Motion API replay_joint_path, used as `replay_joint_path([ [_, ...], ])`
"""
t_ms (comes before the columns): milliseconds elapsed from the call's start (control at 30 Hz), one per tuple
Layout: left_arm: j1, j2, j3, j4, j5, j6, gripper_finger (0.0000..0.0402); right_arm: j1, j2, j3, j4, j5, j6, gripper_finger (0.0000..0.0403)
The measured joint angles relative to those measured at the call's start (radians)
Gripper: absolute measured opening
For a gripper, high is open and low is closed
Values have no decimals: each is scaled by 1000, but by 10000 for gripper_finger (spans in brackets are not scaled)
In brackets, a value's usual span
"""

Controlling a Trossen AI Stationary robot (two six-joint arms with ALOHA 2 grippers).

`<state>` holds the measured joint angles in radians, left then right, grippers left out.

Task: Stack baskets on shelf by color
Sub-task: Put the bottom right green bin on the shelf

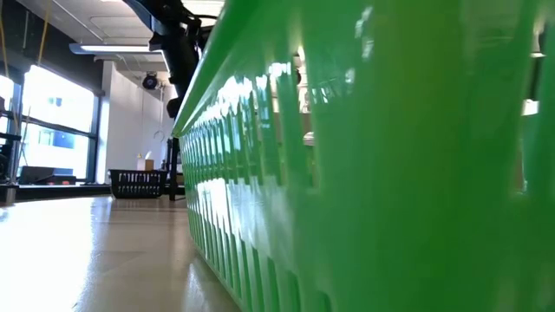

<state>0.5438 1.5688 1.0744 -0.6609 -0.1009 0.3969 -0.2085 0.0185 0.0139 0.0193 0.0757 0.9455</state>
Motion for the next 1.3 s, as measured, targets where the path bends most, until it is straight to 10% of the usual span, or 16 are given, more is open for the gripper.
replay_joint_path([
  [800, -11, -9, 112, -108, 11, -111, 129, 0, 0, 88, -19, -24, -81, 139],
  [1300, -132, -13, 355, -270, 16, -180, 126, 0, 145, 416, -401, -195, -45, 139],
])
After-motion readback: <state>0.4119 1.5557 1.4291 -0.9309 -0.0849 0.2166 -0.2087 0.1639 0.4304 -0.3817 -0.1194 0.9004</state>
